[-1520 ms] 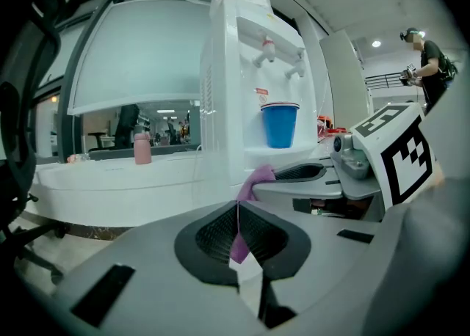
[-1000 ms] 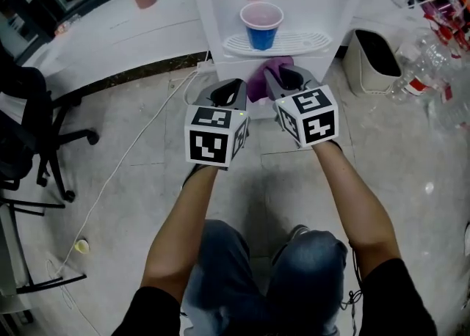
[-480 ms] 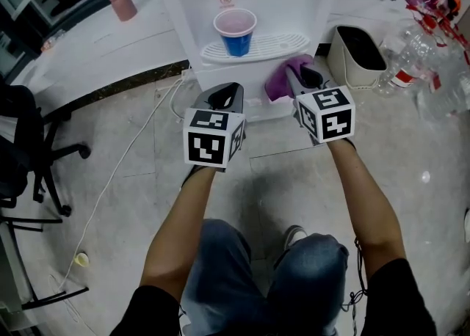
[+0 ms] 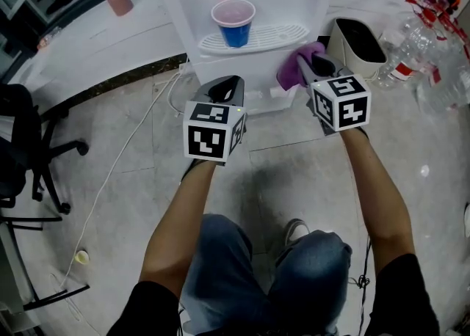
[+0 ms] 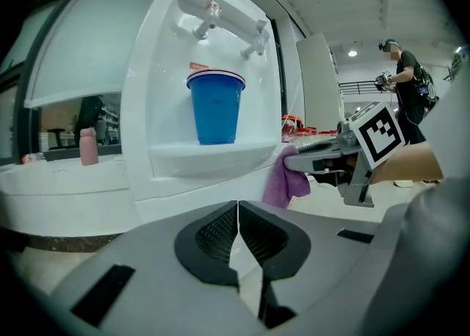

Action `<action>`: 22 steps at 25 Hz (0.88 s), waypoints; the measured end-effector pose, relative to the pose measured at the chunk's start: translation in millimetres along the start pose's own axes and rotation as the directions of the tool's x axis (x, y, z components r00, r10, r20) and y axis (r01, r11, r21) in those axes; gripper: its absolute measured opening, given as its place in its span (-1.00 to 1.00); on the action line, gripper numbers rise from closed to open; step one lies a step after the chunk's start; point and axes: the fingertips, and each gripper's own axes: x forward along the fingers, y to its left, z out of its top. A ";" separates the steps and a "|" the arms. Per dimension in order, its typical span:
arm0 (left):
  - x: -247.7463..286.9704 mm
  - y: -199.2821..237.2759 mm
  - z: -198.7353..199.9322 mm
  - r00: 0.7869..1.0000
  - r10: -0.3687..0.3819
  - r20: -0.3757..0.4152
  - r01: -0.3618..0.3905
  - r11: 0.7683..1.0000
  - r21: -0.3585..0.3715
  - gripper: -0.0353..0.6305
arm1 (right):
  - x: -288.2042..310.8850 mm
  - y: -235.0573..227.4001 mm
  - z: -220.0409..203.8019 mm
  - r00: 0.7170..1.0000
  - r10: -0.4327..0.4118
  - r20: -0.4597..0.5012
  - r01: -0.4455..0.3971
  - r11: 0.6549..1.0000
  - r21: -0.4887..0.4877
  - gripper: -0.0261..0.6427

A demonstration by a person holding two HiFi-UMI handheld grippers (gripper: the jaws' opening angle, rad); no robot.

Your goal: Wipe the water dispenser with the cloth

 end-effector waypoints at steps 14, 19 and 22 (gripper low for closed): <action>-30.5 29.1 -47.4 0.998 0.065 -0.008 -0.065 0.996 -0.066 -0.81 | 6.8 112.3 4.9 0.981 0.178 0.071 -0.178 0.984 -0.004 -0.83; -41.9 37.6 -66.4 0.995 0.096 -0.010 -0.097 0.991 -0.095 -0.81 | 30.0 156.4 -10.6 0.968 0.245 0.059 -0.246 0.969 -0.006 -0.83; -52.0 44.2 -76.8 0.993 0.116 -0.015 -0.117 0.988 -0.102 -0.81 | 44.2 181.5 -24.6 0.958 0.283 0.039 -0.283 0.959 -0.012 -0.83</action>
